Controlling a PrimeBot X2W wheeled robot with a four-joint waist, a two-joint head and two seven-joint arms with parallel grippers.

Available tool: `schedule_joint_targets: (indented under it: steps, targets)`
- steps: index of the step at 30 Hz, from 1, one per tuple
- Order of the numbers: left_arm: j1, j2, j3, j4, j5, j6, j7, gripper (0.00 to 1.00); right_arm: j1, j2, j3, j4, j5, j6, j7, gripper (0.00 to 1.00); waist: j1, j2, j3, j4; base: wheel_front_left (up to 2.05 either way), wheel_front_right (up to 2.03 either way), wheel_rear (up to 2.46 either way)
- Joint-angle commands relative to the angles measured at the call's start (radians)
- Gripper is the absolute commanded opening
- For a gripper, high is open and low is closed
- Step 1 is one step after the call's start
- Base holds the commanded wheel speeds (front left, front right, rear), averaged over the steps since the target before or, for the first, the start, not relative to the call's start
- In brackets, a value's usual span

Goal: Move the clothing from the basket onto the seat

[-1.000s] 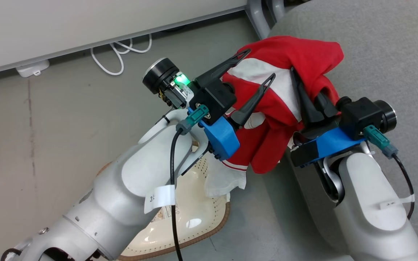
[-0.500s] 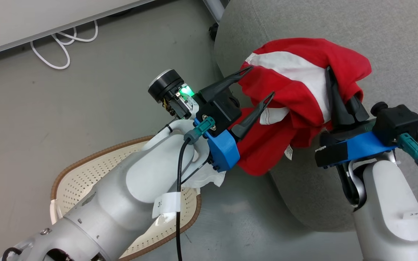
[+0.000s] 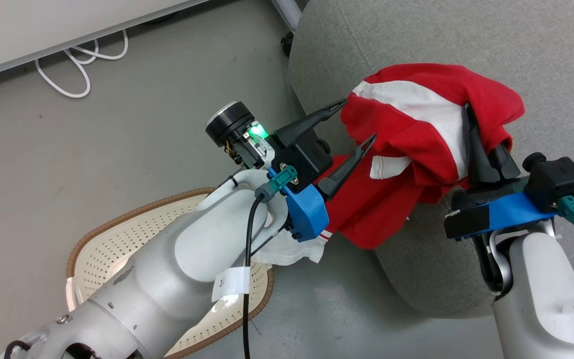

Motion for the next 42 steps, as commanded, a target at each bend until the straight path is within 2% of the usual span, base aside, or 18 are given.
schedule_joint_targets:
  steps: [1, 9, 16, 21, 25, 28, 32, 36, 42]
  targets:
    - [0.004, 0.004, -0.001, 0.002, -0.004, -0.001, -0.005, 1.0, 0.008, 0.001, -0.006, -0.012, -0.006, 0.0, -0.001, 0.0, 0.0, 0.0, -0.001, 0.002, 0.0, 0.0, 0.0]
    - [0.011, 0.011, 0.011, -0.012, 0.007, -0.001, -0.005, 1.0, -0.038, -0.011, -0.044, -0.051, -0.039, 0.0, -0.001, 0.0, 0.0, 0.0, 0.006, 0.006, 0.0, 0.0, 0.0]
    - [-0.021, 0.03, 0.023, -0.038, 0.038, 0.0, -0.005, 1.0, -0.229, -0.065, -0.149, -0.13, -0.034, 0.0, -0.001, 0.0, 0.0, 0.0, 0.084, 0.005, 0.0, 0.0, 0.0]
    - [-0.054, 0.051, 0.012, -0.056, 0.063, 0.0, -0.005, 1.0, -0.399, -0.149, -0.253, -0.17, -0.037, 0.0, -0.001, 0.0, 0.0, 0.0, 0.169, 0.011, 0.0, 0.0, 0.0]
    - [-0.09, 0.07, 0.0, -0.07, 0.076, 0.0, 0.001, 1.0, -0.528, -0.244, -0.347, -0.183, -0.031, 0.0, -0.001, 0.0, 0.0, 0.0, 0.237, 0.013, 0.0, 0.0, 0.0]
    - [-0.111, 0.088, -0.006, -0.086, 0.085, 0.0, 0.011, 1.0, -0.606, -0.325, -0.416, -0.169, -0.016, 0.0, -0.001, 0.0, 0.0, 0.0, 0.285, 0.012, 0.0, 0.0, 0.0]
    - [-0.133, 0.108, -0.009, -0.112, 0.094, 0.0, 0.02, 1.0, -0.664, -0.394, -0.49, -0.144, 0.006, 0.0, -0.001, 0.0, 0.0, 0.0, 0.333, 0.008, 0.0, 0.0, 0.0]
    - [-0.142, 0.131, -0.013, -0.139, 0.099, 0.004, 0.031, 1.0, -0.65, -0.4, -0.512, -0.101, 0.007, 0.0, -0.001, 0.0, 0.0, 0.0, 0.366, -0.002, 0.0, 0.0, 0.0]
    - [-0.16, 0.149, -0.017, -0.182, 0.104, 0.007, 0.049, 1.0, -0.574, -0.32, -0.523, -0.029, -0.029, 0.0, -0.001, 0.0, 0.0, 0.0, 0.408, -0.003, 0.0, 0.0, 0.0]
